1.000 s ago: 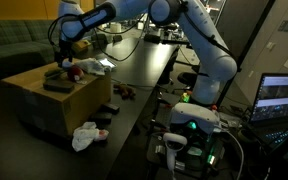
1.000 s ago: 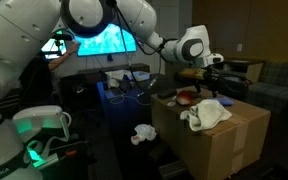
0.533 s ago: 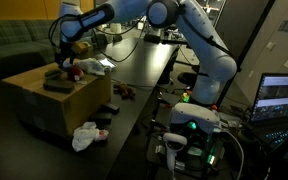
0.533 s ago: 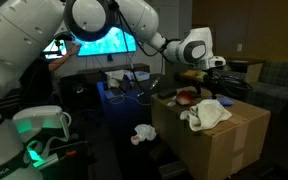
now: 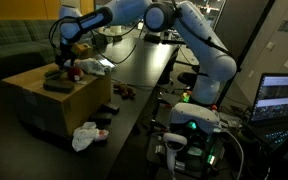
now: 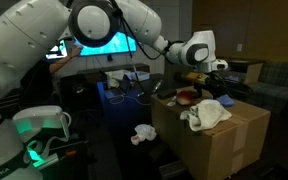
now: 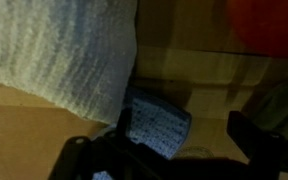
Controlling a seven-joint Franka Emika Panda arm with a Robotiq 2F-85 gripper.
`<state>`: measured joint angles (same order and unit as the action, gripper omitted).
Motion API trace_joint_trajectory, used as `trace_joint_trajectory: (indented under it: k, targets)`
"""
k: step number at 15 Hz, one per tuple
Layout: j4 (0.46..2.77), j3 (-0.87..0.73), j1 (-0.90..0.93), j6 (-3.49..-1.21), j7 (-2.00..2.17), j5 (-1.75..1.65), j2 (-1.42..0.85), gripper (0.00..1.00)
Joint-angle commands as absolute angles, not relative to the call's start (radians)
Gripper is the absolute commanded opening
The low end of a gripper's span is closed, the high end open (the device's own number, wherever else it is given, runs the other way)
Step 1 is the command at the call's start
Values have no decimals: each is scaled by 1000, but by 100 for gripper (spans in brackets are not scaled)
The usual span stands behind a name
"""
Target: Remove the brown toy from the box and replace it with the towel, remove the blue object from the box and replace it with the gray duster and remove the orange plush toy from the box and replace it with the duster, remove the duster and replace it with the plastic bag
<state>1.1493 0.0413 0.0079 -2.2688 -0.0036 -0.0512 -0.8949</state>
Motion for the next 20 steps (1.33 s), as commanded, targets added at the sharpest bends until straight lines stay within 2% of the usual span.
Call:
trace_joint_trajectory:
  k: [1,15,16,17,20]
  targets:
    - [1054,40,7,-2220,-8,-21,-948,100]
    - [957,-56,46,-2220,11,-115,-1034,100]
    - [952,-59,46,-2224,11,-119,-1038,94]
    - [947,-58,44,-2219,6,-119,-1039,74]
    - [947,-50,37,-2206,-14,-114,-1026,52]
